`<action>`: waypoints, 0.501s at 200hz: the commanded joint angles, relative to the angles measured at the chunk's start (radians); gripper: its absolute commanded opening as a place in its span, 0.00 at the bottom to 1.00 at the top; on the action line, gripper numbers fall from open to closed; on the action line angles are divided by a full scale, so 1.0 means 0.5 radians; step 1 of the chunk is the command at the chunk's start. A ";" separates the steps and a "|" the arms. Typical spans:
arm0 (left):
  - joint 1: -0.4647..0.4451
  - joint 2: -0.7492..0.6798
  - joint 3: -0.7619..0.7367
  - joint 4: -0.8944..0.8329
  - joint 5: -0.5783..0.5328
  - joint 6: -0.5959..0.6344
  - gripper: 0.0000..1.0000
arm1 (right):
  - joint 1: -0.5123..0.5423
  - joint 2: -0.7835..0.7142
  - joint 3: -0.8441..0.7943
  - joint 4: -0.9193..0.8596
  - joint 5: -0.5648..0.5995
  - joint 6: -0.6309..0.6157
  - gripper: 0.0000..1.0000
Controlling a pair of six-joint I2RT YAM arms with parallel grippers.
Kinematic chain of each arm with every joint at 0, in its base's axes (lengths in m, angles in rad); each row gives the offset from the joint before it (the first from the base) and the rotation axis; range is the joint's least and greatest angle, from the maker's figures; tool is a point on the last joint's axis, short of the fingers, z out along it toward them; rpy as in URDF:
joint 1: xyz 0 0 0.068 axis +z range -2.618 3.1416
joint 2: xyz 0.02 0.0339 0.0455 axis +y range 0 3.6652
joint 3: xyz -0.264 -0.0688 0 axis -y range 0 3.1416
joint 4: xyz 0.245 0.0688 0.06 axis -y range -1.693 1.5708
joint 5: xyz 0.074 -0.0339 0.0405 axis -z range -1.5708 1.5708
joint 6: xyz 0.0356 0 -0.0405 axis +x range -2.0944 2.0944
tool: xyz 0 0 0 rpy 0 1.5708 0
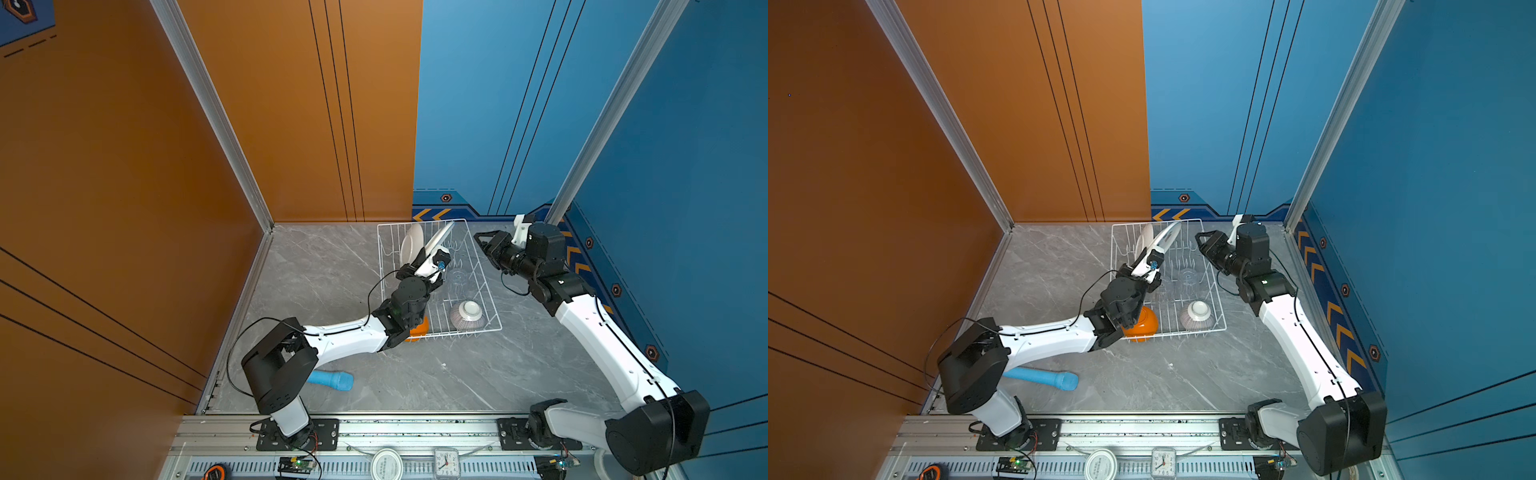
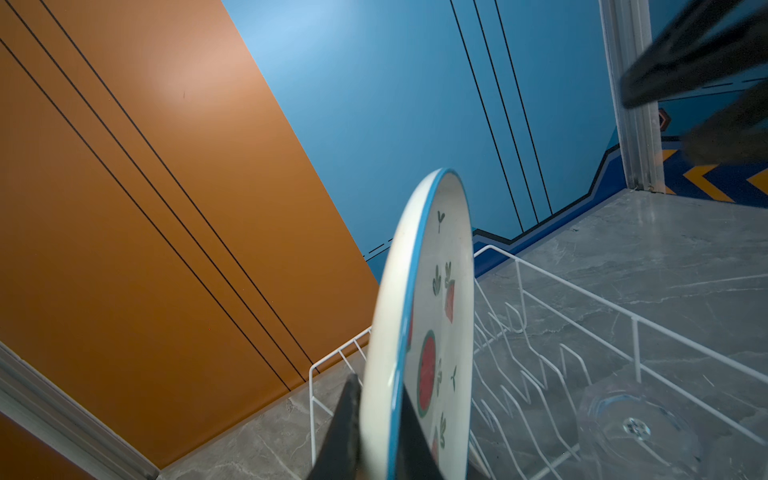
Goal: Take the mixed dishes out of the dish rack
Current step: 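Pull the plate out of the rack with the left gripper while the right gripper releases, then lower the watermelon plate onto the table beside the rack with the left gripper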
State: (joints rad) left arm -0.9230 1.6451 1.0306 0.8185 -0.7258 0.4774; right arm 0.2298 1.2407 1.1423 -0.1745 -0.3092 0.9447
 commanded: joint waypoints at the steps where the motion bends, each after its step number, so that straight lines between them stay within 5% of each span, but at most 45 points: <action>1: 0.127 -0.170 0.114 0.020 -0.028 -0.147 0.00 | 0.007 -0.055 -0.009 -0.057 0.075 -0.170 0.44; 100: 0.658 -0.665 0.040 -0.725 0.299 -1.043 0.00 | 0.119 -0.062 -0.068 -0.245 0.155 -0.644 0.52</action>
State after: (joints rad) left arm -0.6373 1.3930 1.0439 0.4816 -0.6163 0.1070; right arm 0.2749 1.2156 1.1316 -0.2569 -0.2386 0.7116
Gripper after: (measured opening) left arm 0.120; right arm 0.523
